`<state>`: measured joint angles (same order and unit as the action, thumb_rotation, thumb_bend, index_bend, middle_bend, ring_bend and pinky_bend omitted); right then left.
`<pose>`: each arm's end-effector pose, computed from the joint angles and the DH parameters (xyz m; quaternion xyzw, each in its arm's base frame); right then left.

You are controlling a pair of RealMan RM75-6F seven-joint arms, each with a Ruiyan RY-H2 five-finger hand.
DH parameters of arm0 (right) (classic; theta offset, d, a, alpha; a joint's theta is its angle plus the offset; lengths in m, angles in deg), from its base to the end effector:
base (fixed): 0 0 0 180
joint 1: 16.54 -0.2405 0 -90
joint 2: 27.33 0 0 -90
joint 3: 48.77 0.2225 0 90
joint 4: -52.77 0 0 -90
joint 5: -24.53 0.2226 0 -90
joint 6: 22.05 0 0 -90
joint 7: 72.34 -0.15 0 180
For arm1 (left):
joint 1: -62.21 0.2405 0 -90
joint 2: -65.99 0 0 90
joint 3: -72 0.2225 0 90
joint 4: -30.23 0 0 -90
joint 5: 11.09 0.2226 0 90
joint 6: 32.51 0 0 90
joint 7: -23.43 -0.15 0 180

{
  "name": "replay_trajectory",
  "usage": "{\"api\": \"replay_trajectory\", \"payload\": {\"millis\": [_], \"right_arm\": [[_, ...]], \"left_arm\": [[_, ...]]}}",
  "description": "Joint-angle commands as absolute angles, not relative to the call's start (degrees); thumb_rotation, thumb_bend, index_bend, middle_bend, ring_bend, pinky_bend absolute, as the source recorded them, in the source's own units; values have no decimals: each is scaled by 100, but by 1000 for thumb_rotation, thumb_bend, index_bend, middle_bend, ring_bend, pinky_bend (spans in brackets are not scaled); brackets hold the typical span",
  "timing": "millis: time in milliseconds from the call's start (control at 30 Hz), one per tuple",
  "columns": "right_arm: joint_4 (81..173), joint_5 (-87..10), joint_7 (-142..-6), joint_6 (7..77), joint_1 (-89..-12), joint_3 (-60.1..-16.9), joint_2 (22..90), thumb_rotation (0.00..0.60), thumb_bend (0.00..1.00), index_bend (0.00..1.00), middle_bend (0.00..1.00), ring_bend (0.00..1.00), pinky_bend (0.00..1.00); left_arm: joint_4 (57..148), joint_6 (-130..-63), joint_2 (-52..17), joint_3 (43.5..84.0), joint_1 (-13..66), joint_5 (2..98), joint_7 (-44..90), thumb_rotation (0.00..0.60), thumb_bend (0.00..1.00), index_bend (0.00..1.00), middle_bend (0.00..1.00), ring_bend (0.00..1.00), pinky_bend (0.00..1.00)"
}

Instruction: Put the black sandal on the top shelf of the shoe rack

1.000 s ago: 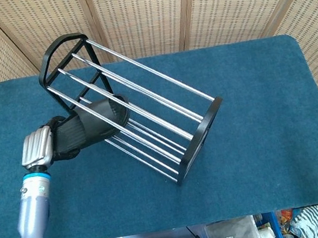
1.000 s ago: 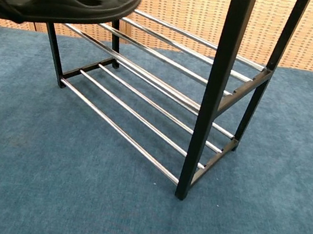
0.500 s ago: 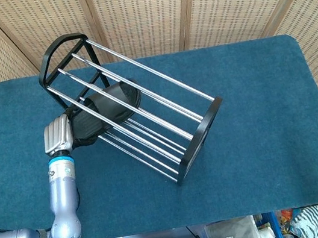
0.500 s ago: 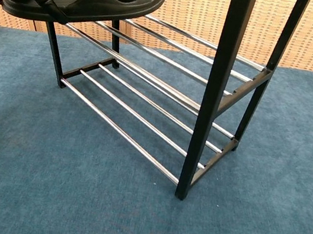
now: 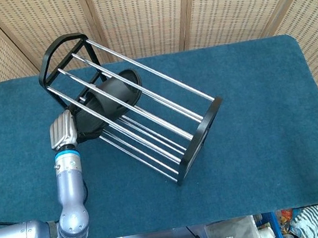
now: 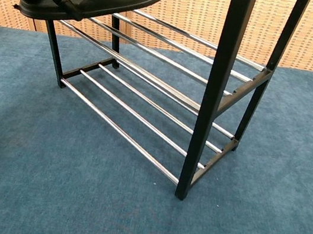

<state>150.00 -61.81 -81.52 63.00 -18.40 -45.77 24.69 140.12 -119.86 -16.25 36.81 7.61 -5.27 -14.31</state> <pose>-0.2936 -0.1708 0.1863 0.5771 -0.4089 0.3886 0.5905 -0.0444 0.3490 0.0718 -0.4523 -0.5991 -0.3819 0.5391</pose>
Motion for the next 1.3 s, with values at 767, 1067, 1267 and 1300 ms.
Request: {"api": "replay_trajectory", "payload": {"millis": [767, 1067, 1267, 1300], "right_arm": [[14998, -6198, -8274, 6326, -1816, -4589, 2414, 600, 0, 0, 0, 0, 0], [15032, -6236, -8184, 6332, -1814, -4611, 2429, 600, 0, 0, 0, 0, 0], [15070, -6256, -8097, 6344, -1805, -4628, 2448, 600, 0, 0, 0, 0, 0], [15074, -6260, -8089, 6346, -1804, -4630, 2449, 600, 0, 0, 0, 0, 0]], "left_arm": [[14997, -11409, -1065, 3887, 1234, 257, -1003, 600, 315, 0, 0, 0, 0], [15640, -9241, 908, 4753, 2429, 1654, -374, 600, 316, 0, 0, 0, 0], [15396, -8282, 1816, 5212, 3422, 3278, 698, 600, 303, 0, 0, 0, 0], [15308, -8211, 1901, 5276, 3592, 3587, 894, 600, 283, 0, 0, 0, 0]]}}
